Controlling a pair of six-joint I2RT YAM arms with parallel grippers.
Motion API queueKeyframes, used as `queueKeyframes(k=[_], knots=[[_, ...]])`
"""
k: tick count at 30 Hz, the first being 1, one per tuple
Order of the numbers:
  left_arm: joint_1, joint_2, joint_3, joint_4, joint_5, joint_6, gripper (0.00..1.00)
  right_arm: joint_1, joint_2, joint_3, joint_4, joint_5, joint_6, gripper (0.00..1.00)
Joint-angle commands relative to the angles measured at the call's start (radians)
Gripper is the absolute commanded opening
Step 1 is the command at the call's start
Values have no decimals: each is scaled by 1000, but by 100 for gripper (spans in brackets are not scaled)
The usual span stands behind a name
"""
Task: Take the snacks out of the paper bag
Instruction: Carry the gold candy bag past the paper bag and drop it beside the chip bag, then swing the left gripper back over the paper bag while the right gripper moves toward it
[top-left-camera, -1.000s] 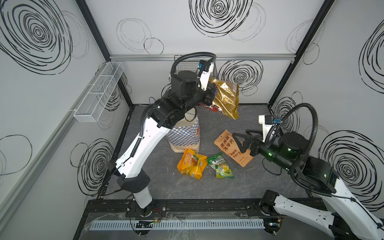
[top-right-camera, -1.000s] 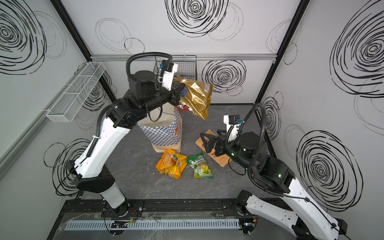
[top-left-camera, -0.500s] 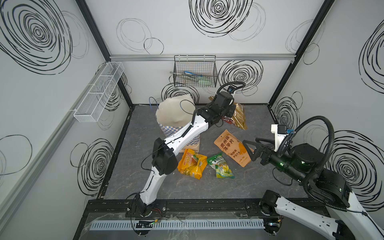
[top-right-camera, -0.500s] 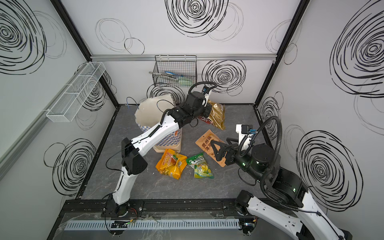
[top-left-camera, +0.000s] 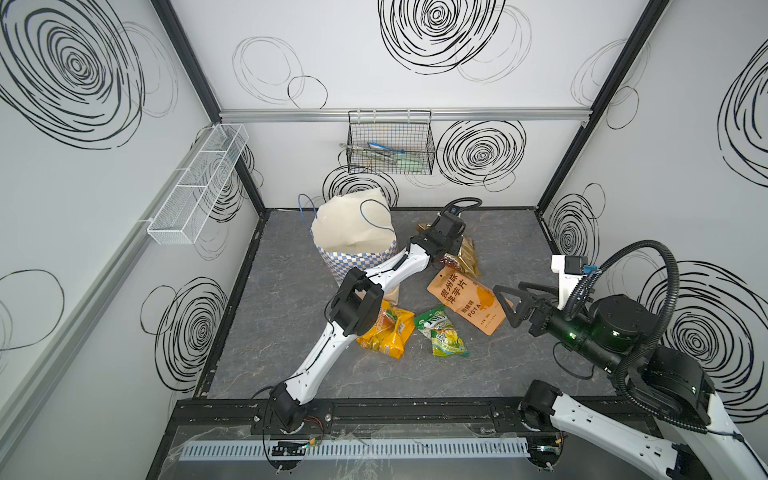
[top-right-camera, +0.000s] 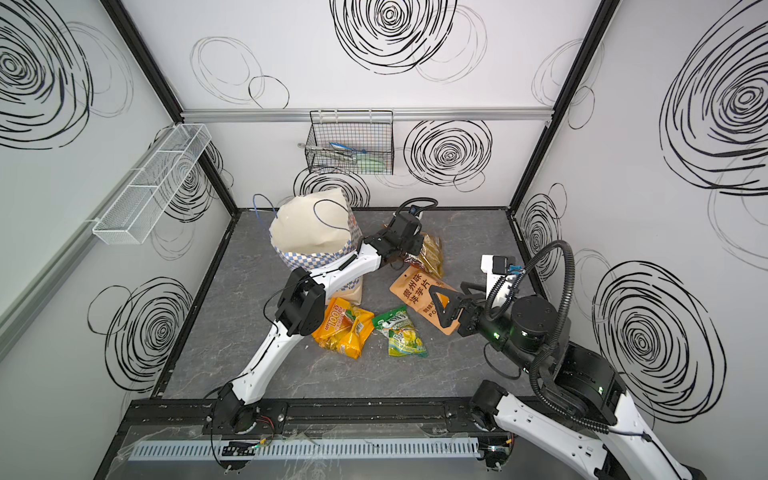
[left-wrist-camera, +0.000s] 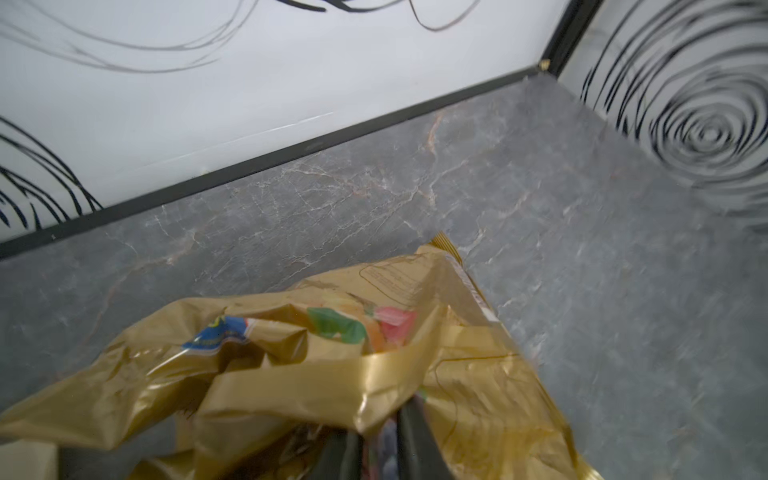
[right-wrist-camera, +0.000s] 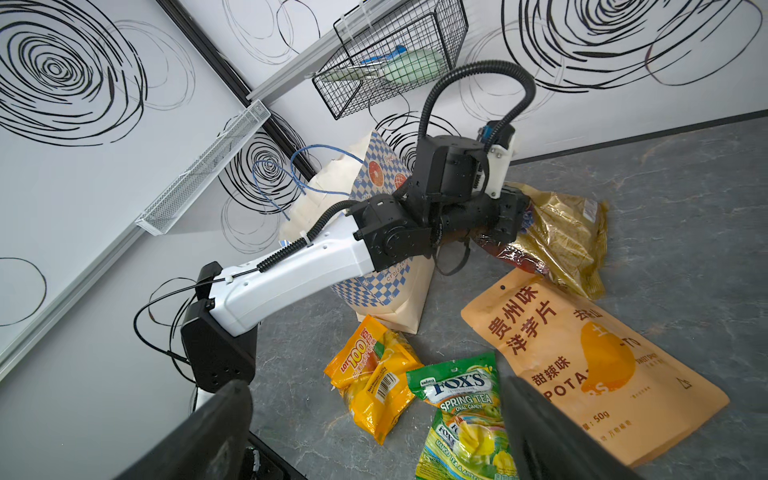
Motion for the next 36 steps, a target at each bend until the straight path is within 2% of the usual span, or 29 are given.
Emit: queueKeyframes(k=[1, 11, 17, 22, 27, 31, 33, 36], knots=[[-4, -108, 53, 203, 10, -8, 34, 4, -9, 13, -27, 28, 14, 97], [-29, -338, -10, 169, 70, -24, 62, 4, 12, 19, -6, 26, 16, 97], [-35, -632, -208, 143, 145, -54, 76, 4, 48, 44, 14, 19, -8, 97], [-31, -887, -359, 47, 157, -13, 84, 4, 124, 100, 22, 3, -51, 97], [-23, -1107, -483, -56, 74, 71, 90, 4, 203, 127, 63, -26, -93, 97], [59, -1216, -498, -249, 14, 94, 92, 4, 326, 218, 61, -135, -117, 97], [130, -1255, -524, -319, 39, 87, 92, 4, 387, 261, 50, -186, -139, 97], [277, -1281, -555, -410, 149, 76, 93, 6, 491, 353, 3, -248, -168, 97]])
